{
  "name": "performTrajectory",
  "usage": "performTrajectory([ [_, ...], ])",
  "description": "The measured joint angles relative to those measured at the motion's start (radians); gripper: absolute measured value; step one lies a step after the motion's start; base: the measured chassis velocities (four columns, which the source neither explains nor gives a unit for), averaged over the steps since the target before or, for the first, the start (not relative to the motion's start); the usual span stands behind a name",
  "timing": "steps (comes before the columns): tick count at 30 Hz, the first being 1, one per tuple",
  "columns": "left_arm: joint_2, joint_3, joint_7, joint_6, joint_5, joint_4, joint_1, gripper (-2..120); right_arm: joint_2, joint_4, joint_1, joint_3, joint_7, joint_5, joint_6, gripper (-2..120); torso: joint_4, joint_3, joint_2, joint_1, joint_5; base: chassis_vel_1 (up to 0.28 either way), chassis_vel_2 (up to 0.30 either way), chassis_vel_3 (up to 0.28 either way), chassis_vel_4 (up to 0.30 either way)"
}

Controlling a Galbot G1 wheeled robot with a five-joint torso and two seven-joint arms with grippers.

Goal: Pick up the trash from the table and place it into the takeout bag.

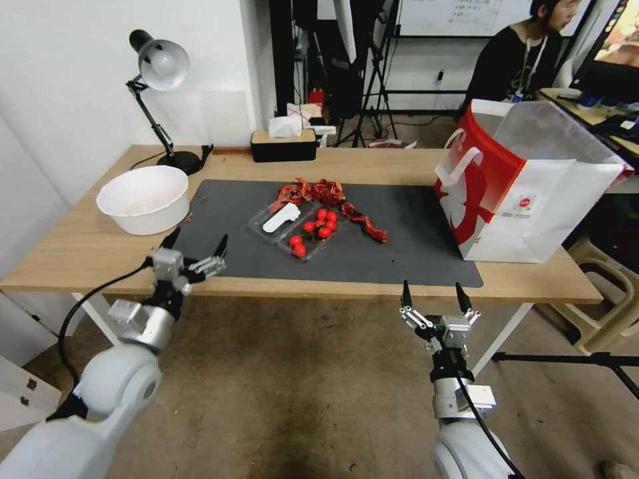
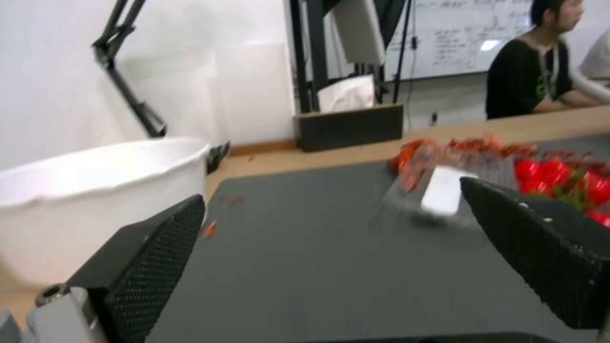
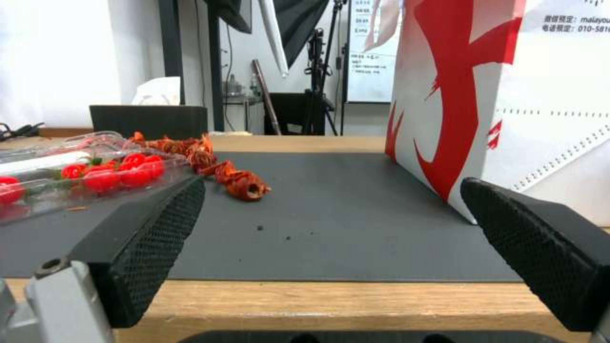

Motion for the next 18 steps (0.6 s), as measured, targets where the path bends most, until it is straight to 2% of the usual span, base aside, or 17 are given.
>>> performTrajectory([
  [2, -0.022, -0.029, 0.0, -0.015, 0.016, 0.0, 0.057, 100, 0.001, 0.0, -0.001, 0.0, 0.001, 0.0, 0.001, 100, 0.0, 0.0, 0.0, 0.0, 0.0, 0.0, 0.0, 0.0, 0.0],
  [7, -0.048, -0.05, 0.0, -0.032, 0.032, 0.005, 0.102, 100, 0.002, 0.0, 0.0, -0.001, 0.002, 0.0, 0.002, 100, -0.0001, 0.0, 0.0, 0.0, 0.0001, 0.0, 0.0, 0.0, 0.0],
  [18, -0.094, -0.065, 0.004, -0.071, 0.048, 0.018, 0.141, 100, 0.001, 0.0, -0.002, -0.001, 0.008, 0.0, 0.002, 100, -0.0001, 0.0, 0.0, 0.0, 0.0001, 0.0, 0.0, 0.0, 0.0],
])
